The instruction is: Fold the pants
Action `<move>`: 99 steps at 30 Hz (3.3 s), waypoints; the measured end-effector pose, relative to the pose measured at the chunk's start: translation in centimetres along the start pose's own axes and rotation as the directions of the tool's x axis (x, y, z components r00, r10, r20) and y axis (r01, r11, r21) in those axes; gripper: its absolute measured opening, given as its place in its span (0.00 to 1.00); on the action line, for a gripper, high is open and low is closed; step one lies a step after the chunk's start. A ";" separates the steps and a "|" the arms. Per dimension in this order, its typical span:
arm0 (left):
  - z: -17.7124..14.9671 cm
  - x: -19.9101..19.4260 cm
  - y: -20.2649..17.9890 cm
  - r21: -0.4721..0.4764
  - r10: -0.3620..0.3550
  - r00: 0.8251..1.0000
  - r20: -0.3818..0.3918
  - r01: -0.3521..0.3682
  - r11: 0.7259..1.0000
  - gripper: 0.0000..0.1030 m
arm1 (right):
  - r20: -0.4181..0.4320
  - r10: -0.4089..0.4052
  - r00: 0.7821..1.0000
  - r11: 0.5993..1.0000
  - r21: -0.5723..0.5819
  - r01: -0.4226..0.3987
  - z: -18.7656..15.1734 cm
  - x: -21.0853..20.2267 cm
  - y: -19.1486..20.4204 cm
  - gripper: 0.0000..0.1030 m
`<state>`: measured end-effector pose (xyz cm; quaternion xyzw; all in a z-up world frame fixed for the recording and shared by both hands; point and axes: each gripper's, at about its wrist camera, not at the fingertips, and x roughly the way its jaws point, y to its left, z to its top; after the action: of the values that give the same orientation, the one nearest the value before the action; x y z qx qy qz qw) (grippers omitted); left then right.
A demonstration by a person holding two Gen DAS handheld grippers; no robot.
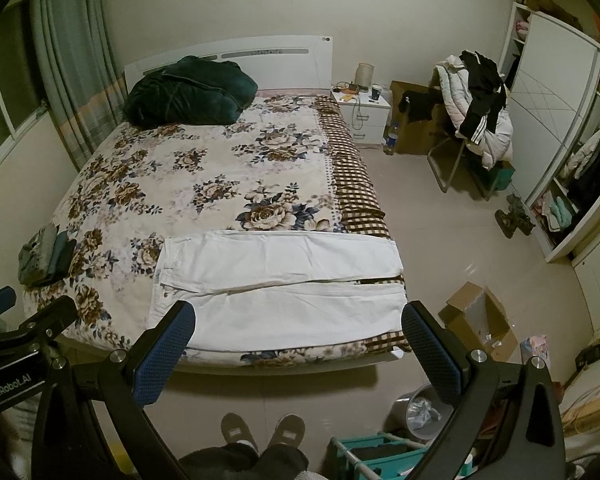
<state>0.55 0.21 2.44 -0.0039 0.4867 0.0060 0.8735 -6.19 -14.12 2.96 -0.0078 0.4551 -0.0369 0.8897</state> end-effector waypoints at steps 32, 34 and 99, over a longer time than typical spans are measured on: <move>0.8 -0.9 0.1 0.002 0.001 1.000 0.009 -0.001 1.000 1.00 | 0.002 0.004 1.000 1.000 -0.001 -0.004 0.2 -0.2 -0.1 1.00; 0.7 -0.9 0.2 0.000 0.001 1.000 0.009 -0.001 1.000 1.00 | 0.003 0.004 1.000 1.000 -0.002 -0.004 0.2 -0.2 0.0 1.00; 14.8 72.3 7.7 -0.406 0.130 0.776 -0.618 -0.456 0.792 0.14 | -0.608 0.129 0.784 0.617 0.668 0.416 6.8 92.2 -18.5 0.16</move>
<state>51.04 8.56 -51.27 -0.1692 0.6929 0.2819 0.6417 52.01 -39.41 -66.77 0.3481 0.6490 -0.3045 0.6041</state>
